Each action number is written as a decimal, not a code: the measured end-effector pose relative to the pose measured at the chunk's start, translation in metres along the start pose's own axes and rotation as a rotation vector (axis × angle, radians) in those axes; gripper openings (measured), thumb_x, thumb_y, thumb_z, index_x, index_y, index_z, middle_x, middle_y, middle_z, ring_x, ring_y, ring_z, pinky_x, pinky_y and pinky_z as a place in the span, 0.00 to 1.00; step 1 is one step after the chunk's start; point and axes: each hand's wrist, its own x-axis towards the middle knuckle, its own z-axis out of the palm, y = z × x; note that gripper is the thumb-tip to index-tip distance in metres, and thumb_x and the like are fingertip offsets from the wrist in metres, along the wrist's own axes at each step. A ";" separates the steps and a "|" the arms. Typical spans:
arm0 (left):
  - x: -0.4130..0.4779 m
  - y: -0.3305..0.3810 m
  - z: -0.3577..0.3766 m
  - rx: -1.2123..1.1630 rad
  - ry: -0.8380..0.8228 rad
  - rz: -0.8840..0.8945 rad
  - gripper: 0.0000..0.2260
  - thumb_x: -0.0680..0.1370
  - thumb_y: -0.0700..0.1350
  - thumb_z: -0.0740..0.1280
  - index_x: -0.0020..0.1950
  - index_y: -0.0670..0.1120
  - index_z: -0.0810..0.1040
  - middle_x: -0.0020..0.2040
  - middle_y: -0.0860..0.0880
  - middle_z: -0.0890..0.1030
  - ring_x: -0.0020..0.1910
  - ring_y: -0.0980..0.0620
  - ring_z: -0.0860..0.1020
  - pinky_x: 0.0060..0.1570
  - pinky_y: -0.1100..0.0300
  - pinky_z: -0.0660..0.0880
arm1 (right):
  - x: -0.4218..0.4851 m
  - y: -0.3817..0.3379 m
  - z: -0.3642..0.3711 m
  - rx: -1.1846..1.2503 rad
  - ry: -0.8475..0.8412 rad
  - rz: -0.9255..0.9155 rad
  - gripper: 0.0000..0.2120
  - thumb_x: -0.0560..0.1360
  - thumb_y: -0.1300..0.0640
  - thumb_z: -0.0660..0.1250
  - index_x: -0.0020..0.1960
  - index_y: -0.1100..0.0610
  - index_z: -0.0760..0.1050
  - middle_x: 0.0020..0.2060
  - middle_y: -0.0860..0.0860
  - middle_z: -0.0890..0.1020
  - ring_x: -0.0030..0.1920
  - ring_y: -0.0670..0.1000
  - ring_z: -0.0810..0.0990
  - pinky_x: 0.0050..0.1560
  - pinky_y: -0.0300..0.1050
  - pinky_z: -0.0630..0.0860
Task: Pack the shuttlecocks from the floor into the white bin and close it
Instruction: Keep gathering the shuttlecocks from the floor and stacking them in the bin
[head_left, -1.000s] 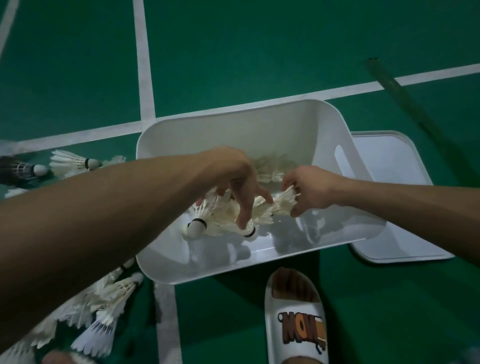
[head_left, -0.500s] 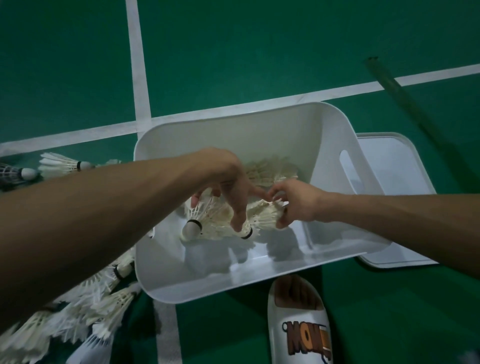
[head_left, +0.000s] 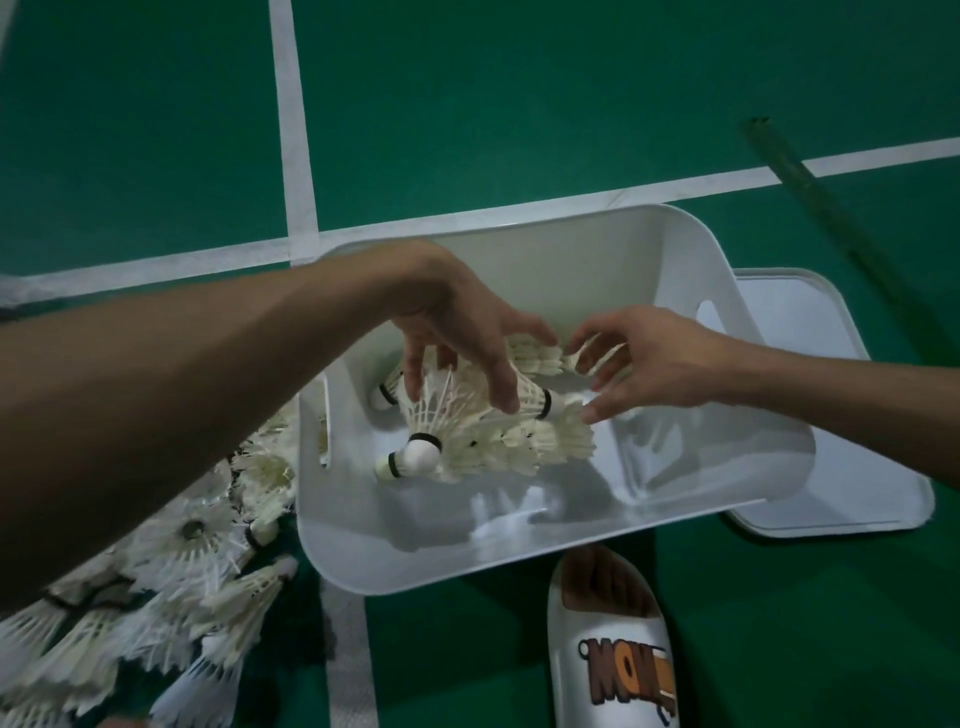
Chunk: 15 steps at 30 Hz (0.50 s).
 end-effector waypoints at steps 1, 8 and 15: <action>-0.001 0.001 0.001 -0.008 0.003 0.013 0.39 0.72 0.43 0.73 0.72 0.67 0.54 0.62 0.45 0.72 0.61 0.38 0.72 0.49 0.36 0.77 | -0.004 -0.003 0.001 0.028 -0.004 -0.033 0.30 0.60 0.51 0.81 0.58 0.46 0.73 0.53 0.45 0.80 0.49 0.43 0.81 0.52 0.45 0.81; -0.005 0.007 0.008 -0.186 0.049 0.214 0.33 0.72 0.44 0.73 0.70 0.62 0.61 0.57 0.47 0.78 0.48 0.41 0.82 0.45 0.40 0.80 | -0.012 -0.025 0.019 -0.045 0.063 -0.227 0.29 0.62 0.51 0.80 0.55 0.44 0.67 0.48 0.36 0.75 0.43 0.33 0.75 0.44 0.26 0.71; 0.003 0.001 0.013 -0.141 0.141 0.240 0.44 0.66 0.32 0.76 0.70 0.62 0.59 0.58 0.44 0.76 0.48 0.45 0.81 0.44 0.49 0.82 | -0.018 -0.011 0.003 -0.186 0.158 -0.175 0.35 0.68 0.52 0.76 0.71 0.43 0.64 0.45 0.36 0.72 0.37 0.39 0.71 0.39 0.31 0.65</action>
